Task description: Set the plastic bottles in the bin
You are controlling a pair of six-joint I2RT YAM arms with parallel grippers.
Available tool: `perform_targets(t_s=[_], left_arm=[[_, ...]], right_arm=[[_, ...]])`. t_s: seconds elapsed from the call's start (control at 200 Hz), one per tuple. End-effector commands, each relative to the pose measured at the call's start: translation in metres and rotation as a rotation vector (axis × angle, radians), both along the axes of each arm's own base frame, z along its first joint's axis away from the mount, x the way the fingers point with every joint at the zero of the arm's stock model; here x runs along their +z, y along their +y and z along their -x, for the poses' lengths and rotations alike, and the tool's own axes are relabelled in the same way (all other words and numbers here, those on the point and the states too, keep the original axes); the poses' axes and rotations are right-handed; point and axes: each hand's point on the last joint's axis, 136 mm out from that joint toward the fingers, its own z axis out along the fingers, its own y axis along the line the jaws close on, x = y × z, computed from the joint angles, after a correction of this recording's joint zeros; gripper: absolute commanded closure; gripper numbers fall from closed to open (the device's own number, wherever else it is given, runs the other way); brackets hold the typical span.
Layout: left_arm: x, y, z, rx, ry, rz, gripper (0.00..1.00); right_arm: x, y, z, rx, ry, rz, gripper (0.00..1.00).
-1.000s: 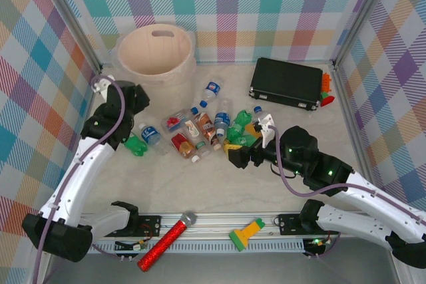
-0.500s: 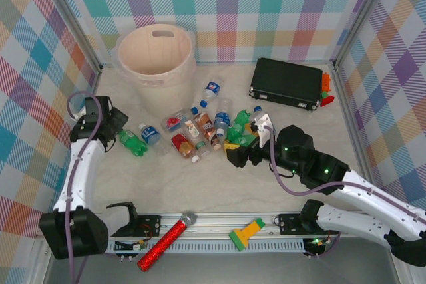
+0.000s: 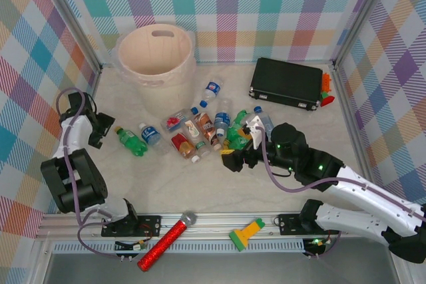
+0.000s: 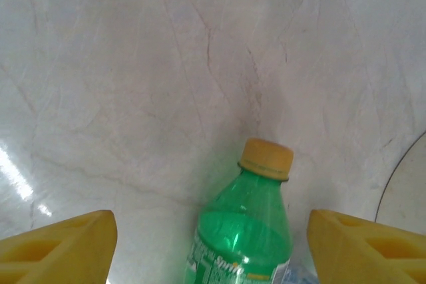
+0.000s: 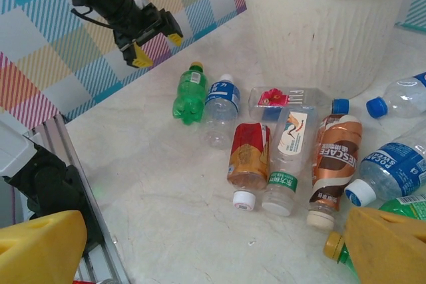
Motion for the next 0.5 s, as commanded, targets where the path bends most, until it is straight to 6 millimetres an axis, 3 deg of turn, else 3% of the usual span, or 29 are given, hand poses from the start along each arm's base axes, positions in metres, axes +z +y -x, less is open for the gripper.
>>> perform_targets(t_s=[0.0, 0.31, 0.495], left_arm=[[-0.006, -0.002, -0.021, -0.029, -0.034, 0.066, 0.30], [-0.035, -0.005, -0.043, -0.046, -0.014, 0.149, 0.30], [-0.054, -0.008, -0.048, -0.055, 0.010, 0.193, 0.38]], right_arm=[[0.018, 0.007, 0.004, 0.040, -0.026, -0.033, 0.01], [0.016, 0.012, 0.002, 0.047, -0.017, -0.025, 0.01], [0.013, 0.013, 0.002, 0.047, -0.007, -0.018, 0.01]])
